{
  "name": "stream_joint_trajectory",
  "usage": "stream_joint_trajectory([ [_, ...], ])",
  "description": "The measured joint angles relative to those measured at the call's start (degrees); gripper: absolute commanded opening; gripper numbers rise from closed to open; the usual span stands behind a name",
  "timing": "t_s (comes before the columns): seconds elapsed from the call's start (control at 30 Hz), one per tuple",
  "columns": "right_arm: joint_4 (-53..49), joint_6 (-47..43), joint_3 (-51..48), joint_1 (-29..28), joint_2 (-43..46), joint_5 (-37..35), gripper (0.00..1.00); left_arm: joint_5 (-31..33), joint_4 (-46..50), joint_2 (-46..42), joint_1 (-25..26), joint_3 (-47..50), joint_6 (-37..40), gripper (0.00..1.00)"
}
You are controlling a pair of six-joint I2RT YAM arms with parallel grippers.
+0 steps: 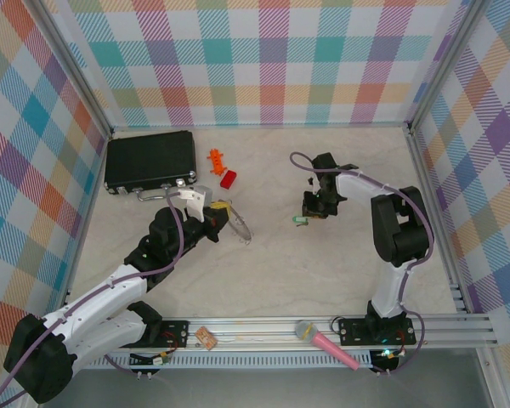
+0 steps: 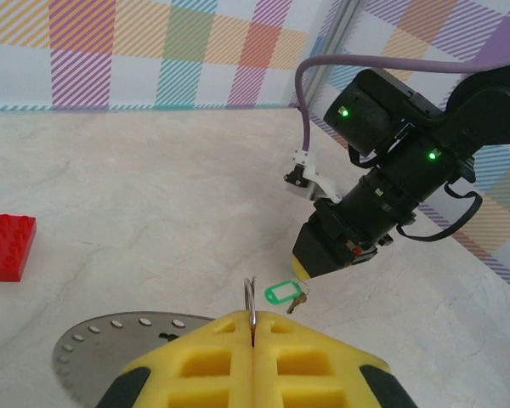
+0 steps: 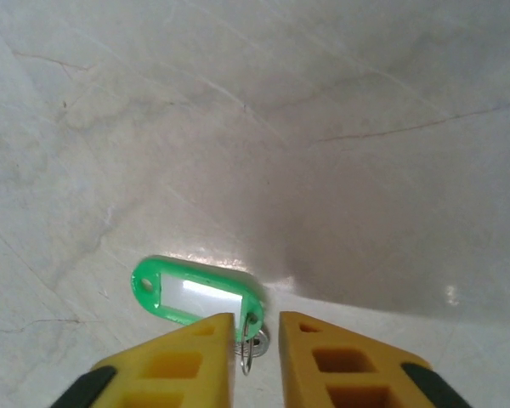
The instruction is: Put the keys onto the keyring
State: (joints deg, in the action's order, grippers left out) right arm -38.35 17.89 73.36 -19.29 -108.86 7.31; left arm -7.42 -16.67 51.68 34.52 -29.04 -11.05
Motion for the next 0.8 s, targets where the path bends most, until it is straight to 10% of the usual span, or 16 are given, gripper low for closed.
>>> stream_joint_trajectory([
  [0.8, -4.17, -2.27, 4.68, 0.00, -4.26, 2.62, 0.00, -0.20, 0.00, 0.00, 0.22, 0.00, 0.00, 0.00],
])
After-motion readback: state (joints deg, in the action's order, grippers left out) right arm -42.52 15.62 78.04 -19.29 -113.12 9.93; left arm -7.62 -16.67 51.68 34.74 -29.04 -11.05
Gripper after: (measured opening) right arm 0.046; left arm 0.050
